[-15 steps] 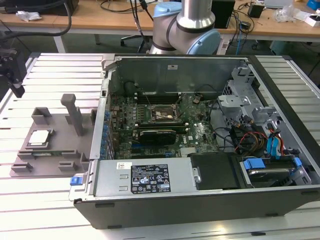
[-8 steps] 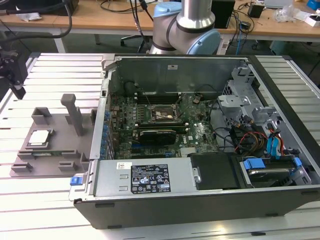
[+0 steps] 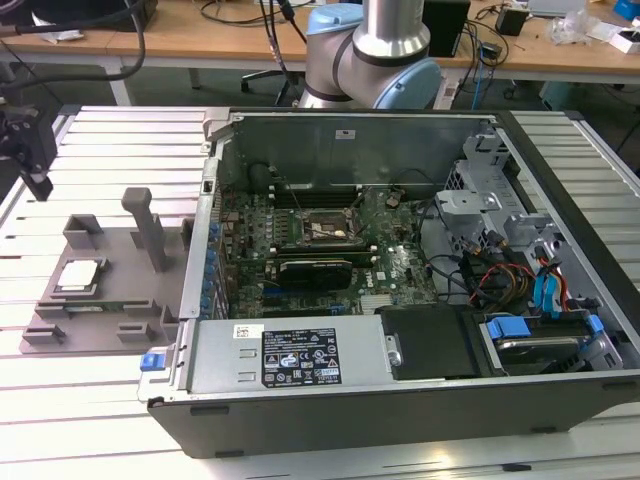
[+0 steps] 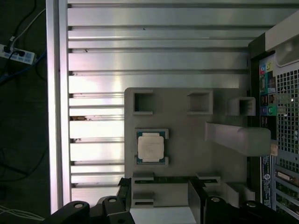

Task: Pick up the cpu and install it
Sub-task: 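Pick up the cpu and move it towards the insertion slot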

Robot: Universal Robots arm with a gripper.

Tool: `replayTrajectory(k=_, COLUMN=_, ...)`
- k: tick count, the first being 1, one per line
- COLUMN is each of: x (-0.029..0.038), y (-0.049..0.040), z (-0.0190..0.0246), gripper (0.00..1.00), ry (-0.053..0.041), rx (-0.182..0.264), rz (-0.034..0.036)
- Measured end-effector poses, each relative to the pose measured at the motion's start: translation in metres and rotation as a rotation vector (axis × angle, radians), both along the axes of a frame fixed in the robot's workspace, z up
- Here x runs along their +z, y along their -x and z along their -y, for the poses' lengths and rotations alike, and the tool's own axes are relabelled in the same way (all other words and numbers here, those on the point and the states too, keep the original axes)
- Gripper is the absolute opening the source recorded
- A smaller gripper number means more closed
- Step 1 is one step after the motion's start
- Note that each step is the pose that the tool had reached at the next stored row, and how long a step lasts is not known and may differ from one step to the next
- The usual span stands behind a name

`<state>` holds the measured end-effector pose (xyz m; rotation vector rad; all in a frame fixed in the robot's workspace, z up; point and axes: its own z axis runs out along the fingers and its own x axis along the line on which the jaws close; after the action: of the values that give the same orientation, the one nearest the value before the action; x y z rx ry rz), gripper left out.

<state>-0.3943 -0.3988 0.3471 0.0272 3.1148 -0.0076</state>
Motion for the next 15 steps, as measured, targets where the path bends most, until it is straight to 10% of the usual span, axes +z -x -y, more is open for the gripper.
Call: replayTrajectory(k=15, x=-0.0071, y=0.0, z=0.0, gripper=0.6, ry=0.0, rx=0.0, rz=0.0)
